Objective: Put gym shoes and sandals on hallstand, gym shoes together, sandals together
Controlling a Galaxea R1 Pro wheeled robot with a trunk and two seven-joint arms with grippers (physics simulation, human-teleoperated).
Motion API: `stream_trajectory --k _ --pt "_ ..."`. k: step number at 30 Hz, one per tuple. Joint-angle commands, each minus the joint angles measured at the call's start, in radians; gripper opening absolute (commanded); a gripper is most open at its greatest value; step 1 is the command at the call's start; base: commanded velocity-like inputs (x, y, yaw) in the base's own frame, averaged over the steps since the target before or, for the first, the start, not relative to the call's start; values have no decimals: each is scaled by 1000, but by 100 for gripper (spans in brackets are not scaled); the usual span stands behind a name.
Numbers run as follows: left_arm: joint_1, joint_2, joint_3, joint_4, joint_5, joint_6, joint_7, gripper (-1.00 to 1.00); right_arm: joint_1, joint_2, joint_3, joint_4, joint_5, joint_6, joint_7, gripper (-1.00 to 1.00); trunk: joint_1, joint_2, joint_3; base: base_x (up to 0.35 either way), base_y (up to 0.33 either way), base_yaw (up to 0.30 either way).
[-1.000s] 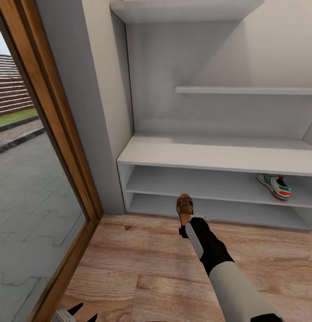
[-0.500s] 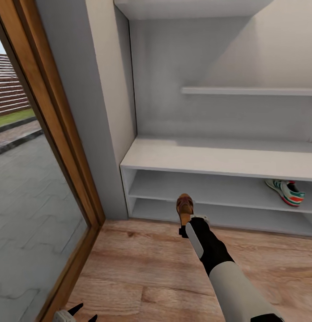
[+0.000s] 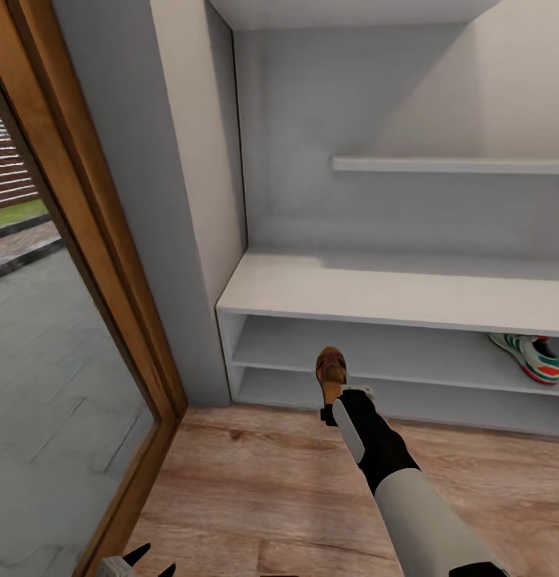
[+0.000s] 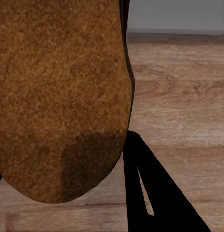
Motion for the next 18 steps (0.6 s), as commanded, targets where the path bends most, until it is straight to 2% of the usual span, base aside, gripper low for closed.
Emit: stream_trajectory --k 1,12,18 --pt "-1 0 2 1 1 -5 -4 100 -1 0 2 -1 -12 1 -11 -100 0 0 -1 321 1 0" --pt "-1 0 1 1 1 -5 -4 100 0 0 3 -3 -12 1 -11 -100 0 0 -1 324 -47 0" --pt "-1 1 1 1 1 -5 -4 100 -1 0 1 -2 -12 1 -11 -100 0 0 -1 107 -39 0"
